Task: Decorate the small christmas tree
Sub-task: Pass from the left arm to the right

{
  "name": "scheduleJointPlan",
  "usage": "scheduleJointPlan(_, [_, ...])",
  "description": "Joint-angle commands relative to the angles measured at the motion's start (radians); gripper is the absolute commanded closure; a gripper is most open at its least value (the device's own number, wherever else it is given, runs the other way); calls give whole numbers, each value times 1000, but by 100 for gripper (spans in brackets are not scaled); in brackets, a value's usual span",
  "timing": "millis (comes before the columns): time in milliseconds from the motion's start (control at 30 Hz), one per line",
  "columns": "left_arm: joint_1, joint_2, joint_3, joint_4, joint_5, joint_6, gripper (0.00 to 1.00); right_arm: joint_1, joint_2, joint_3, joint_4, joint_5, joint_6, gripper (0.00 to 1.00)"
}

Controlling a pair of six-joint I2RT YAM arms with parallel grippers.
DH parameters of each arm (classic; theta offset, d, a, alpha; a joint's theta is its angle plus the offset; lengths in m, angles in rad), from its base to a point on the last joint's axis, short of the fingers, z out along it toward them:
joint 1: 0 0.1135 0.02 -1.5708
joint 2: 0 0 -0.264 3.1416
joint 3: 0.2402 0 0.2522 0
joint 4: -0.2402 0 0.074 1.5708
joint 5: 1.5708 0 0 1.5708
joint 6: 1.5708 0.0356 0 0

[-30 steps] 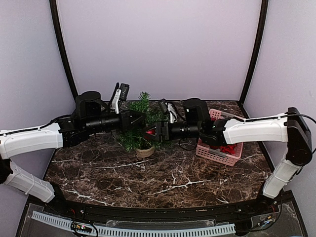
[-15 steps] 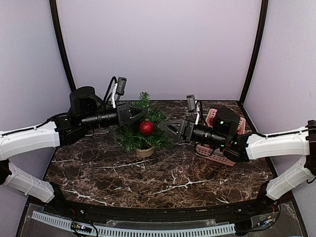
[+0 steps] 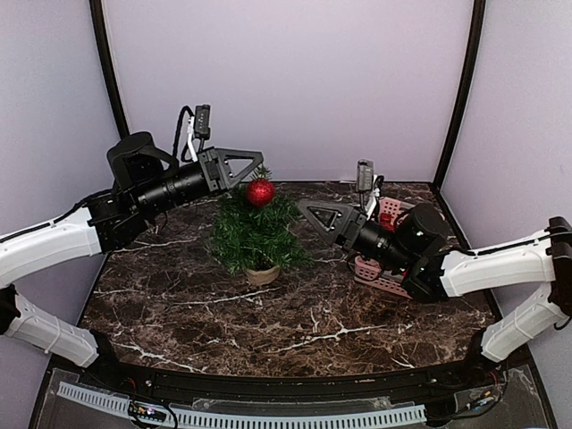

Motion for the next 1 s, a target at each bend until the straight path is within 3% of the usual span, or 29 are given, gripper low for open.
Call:
scheduleJointPlan(0, [-15,15,58,46,-2,-48,100,15,70,62,89,6,7,5])
scheduleJointPlan(567, [-46,95,130,90,41,-107,100,14,263,286,62,-48,-42,24])
scheduleJointPlan(967, [-50,92,134,59,53,-105,100,6,274,284,49,-18,-62,32])
